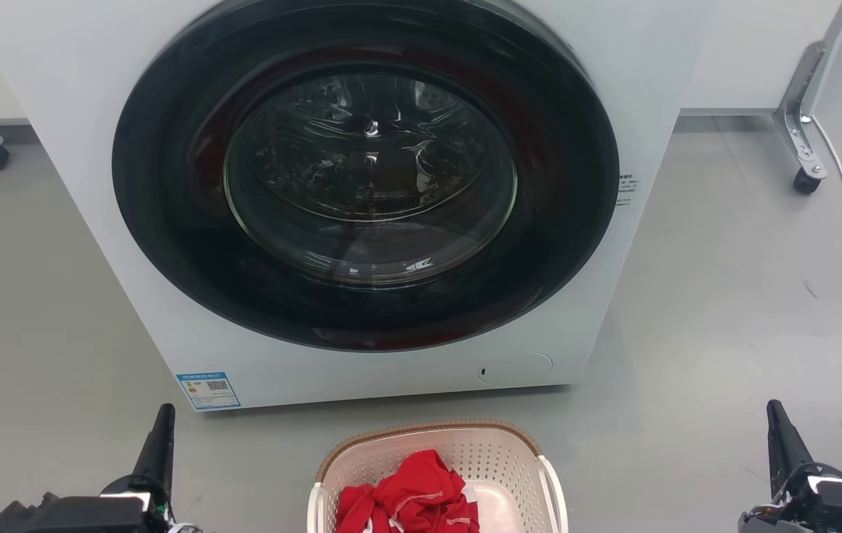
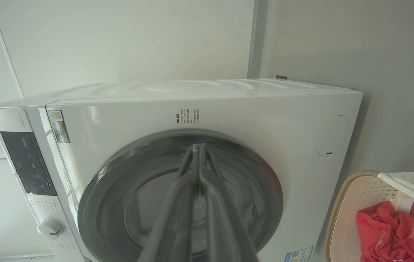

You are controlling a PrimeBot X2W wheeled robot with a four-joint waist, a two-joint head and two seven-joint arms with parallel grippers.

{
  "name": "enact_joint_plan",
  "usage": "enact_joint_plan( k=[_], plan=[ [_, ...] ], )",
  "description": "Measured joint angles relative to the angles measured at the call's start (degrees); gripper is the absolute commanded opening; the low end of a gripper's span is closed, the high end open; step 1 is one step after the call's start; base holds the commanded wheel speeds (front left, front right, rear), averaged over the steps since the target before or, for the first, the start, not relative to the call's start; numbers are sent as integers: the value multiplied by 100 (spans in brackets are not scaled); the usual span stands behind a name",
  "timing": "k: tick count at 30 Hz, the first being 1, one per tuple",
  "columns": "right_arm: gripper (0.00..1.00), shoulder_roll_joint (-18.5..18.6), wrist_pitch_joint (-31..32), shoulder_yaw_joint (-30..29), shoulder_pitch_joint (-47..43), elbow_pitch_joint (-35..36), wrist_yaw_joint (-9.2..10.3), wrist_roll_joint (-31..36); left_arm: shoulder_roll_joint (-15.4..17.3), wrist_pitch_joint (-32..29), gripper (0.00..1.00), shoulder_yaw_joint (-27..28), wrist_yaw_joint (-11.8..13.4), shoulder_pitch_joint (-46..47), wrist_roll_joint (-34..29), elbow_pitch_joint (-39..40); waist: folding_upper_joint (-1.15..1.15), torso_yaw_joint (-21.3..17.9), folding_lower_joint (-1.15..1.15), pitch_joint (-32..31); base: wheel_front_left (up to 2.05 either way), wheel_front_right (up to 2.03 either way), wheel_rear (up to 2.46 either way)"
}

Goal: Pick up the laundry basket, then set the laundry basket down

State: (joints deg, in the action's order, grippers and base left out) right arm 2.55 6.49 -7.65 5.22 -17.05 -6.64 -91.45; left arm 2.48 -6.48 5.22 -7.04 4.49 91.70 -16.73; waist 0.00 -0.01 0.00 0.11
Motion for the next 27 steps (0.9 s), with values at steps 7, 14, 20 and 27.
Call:
enact_joint_plan(
  k=[7, 14, 20, 27],
  plan=[
    [0, 0, 0, 0, 0, -1, 0, -4, 0, 0, 0, 0, -1, 0, 1, -1, 0, 0, 0, 0, 0, 0, 0],
    [0, 0, 0, 0, 1, -1, 0, -5, 0, 0, 0, 0, -1, 0, 1, -3, 0, 0, 0, 0, 0, 0, 0],
    [0, 0, 0, 0, 1, -2, -1, -5, 0, 0, 0, 0, -1, 0, 1, -5, 0, 0, 0, -1, 0, 0, 0],
    [0, 0, 0, 0, 1, -3, -1, -5, 0, 0, 0, 0, -1, 0, 1, -7, 0, 0, 0, -1, 0, 0, 0]
  ],
)
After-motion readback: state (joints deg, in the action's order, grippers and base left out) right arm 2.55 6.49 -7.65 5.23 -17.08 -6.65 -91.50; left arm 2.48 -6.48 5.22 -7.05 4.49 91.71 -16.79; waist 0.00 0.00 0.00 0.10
